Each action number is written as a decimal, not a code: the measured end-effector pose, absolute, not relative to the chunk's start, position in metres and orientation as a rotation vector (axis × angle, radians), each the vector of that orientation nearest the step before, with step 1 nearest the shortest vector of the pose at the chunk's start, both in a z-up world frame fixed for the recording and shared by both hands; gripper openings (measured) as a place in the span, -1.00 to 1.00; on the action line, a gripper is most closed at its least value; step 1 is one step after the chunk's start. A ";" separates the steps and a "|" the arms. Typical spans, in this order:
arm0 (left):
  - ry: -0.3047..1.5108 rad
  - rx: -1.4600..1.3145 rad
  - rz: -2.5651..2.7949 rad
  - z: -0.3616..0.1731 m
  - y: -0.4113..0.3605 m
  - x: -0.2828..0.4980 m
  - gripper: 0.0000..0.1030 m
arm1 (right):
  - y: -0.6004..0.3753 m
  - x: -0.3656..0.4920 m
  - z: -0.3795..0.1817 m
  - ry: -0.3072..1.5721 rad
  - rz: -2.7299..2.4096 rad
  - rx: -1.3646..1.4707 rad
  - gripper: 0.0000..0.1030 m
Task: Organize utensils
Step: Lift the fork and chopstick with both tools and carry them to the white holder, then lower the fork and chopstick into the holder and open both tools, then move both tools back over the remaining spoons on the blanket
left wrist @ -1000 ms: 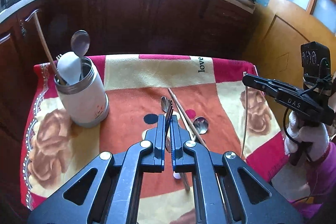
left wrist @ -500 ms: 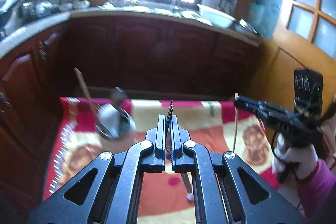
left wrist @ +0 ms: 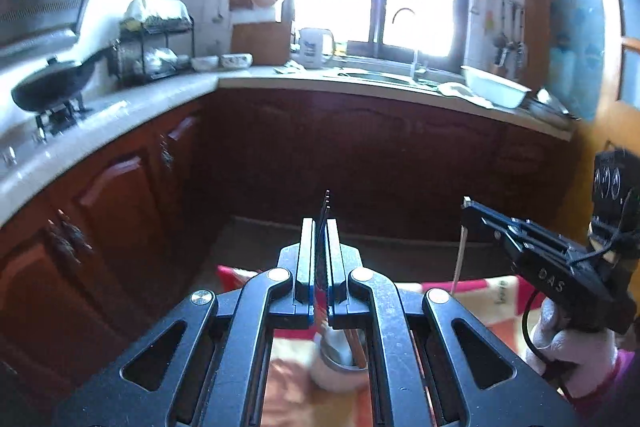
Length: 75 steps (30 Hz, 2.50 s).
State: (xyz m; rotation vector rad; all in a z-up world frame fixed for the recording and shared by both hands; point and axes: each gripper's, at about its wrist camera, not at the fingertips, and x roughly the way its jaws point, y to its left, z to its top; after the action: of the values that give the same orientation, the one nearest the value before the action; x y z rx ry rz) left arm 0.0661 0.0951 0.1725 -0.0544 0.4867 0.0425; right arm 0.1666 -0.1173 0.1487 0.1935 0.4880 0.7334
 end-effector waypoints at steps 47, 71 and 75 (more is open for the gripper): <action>0.686 -0.135 0.051 0.073 0.062 0.078 0.00 | -0.130 0.179 0.034 0.796 0.690 0.177 -0.53; 0.640 -0.121 0.009 0.098 0.020 0.037 0.18 | -0.201 0.121 0.051 0.795 0.609 0.150 -0.46; 0.648 -0.120 -0.015 0.097 0.009 0.030 0.19 | -0.212 0.114 0.051 0.804 0.584 0.147 -0.46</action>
State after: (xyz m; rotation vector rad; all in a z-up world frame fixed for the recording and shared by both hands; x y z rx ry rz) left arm 0.0302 0.0088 0.0965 -0.1198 0.6479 -0.0153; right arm 0.1142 -0.2118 0.0507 0.1470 0.8039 0.5843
